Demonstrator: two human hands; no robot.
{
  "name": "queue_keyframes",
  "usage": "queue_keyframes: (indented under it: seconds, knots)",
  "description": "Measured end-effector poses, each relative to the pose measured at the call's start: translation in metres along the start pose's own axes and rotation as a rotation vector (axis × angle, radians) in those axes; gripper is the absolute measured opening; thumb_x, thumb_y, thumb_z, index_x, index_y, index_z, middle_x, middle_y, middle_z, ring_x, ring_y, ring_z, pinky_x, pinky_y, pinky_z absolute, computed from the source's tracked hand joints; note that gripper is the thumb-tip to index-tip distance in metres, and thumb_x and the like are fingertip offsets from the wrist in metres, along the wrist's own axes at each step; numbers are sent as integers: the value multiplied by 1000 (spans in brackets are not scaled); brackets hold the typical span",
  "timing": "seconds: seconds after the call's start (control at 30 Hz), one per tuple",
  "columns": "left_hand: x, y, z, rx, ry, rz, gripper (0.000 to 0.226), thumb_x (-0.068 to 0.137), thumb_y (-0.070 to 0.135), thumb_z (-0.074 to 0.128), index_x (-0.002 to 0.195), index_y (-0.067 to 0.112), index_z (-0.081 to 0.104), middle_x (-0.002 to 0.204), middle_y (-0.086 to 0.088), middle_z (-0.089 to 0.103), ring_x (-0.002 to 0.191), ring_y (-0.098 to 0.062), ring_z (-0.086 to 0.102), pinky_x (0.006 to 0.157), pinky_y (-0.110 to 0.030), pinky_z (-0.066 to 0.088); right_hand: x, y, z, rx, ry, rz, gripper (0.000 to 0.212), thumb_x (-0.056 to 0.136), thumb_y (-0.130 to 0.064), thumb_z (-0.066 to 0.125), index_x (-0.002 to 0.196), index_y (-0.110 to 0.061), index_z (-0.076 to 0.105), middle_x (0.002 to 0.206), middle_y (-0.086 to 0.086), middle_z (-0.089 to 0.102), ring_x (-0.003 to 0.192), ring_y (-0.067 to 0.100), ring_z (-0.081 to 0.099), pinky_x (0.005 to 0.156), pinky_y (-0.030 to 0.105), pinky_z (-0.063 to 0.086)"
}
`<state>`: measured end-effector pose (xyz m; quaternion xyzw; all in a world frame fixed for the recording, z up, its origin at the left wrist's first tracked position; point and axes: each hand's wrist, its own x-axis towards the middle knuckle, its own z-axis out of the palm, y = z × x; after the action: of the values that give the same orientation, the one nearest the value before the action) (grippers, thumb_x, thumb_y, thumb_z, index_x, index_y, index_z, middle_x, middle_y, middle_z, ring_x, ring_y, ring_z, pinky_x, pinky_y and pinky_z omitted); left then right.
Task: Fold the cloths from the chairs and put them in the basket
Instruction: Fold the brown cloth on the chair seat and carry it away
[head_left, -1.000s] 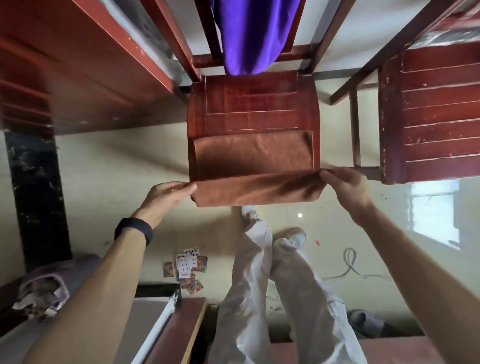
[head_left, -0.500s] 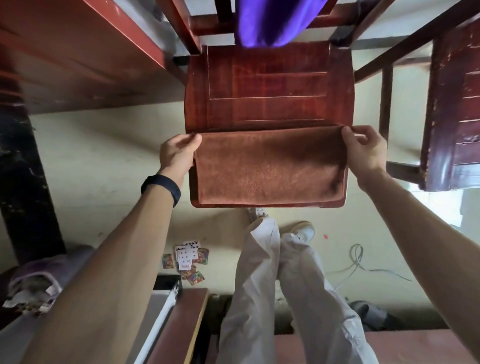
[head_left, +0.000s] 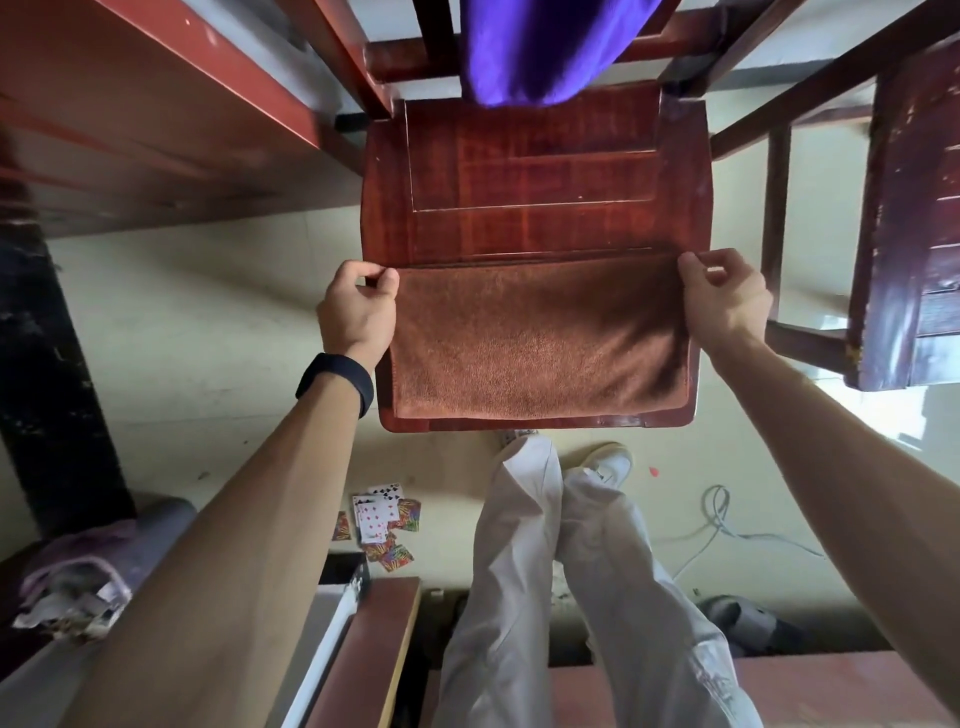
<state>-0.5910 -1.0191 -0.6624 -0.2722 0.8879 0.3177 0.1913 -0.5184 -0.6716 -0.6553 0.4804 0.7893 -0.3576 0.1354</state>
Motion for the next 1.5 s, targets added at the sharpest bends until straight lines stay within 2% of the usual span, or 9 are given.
queue_keyframes:
  seconds: [0.23,0.6,0.73,0.8,0.9,1.03,1.2,1.37,1.5]
  knots:
    - [-6,1,7,89,51,41,20,95,46,53,104,29,59,74,12,59,75,-19,59,66,-27,44,4,3,12,-241,53,-153,34,100,-38,45,110,-8,59,112,21,68,108,42,59,89,39,42]
    - [6,6,12,166,73,-12,30,95,49,49,104,22,55,84,3,61,77,-24,58,66,-30,40,2,2,17,-279,107,-190,32,101,-36,45,109,-7,54,111,25,64,107,44,56,87,42,37]
    - [-12,2,11,365,182,223,42,91,54,47,114,20,53,109,-9,63,98,-33,59,72,-39,43,-19,2,21,-255,191,-176,41,96,-42,48,114,-6,51,118,22,56,113,41,50,95,44,34]
    - [-33,-7,17,508,283,465,49,91,53,49,126,19,54,126,-11,57,107,-32,53,84,-43,41,-40,3,28,-363,310,-319,41,94,-42,51,118,-9,53,121,19,53,112,36,47,94,44,31]
    - [-65,-21,44,604,142,741,62,92,56,48,144,23,45,155,-5,39,133,-31,43,106,-52,28,-75,6,51,-475,221,-615,44,97,-43,46,130,-14,54,144,12,48,131,31,42,105,48,33]
    - [-70,-30,74,651,30,724,71,92,65,37,156,37,23,167,2,13,153,-32,7,117,-63,6,-74,14,81,-612,13,-765,62,100,-58,38,156,-34,31,168,4,19,155,25,13,120,57,13]
    - [-36,-53,70,714,47,831,74,92,71,32,157,40,14,167,2,5,153,-33,2,117,-64,3,-25,52,69,-742,27,-923,69,98,-71,31,159,-41,17,170,2,10,157,18,2,122,59,5]
    - [-34,-46,64,667,38,818,70,95,63,35,154,25,27,166,3,13,153,-29,6,119,-62,3,-31,59,67,-708,109,-770,70,97,-72,32,159,-44,16,170,-1,9,157,20,4,121,60,-3]
    - [-20,6,64,795,-88,1034,67,95,58,40,156,33,25,167,-2,12,154,-27,7,120,-60,6,-77,91,49,-612,20,-496,71,98,-68,30,160,-39,11,170,0,5,157,20,-1,119,68,3]
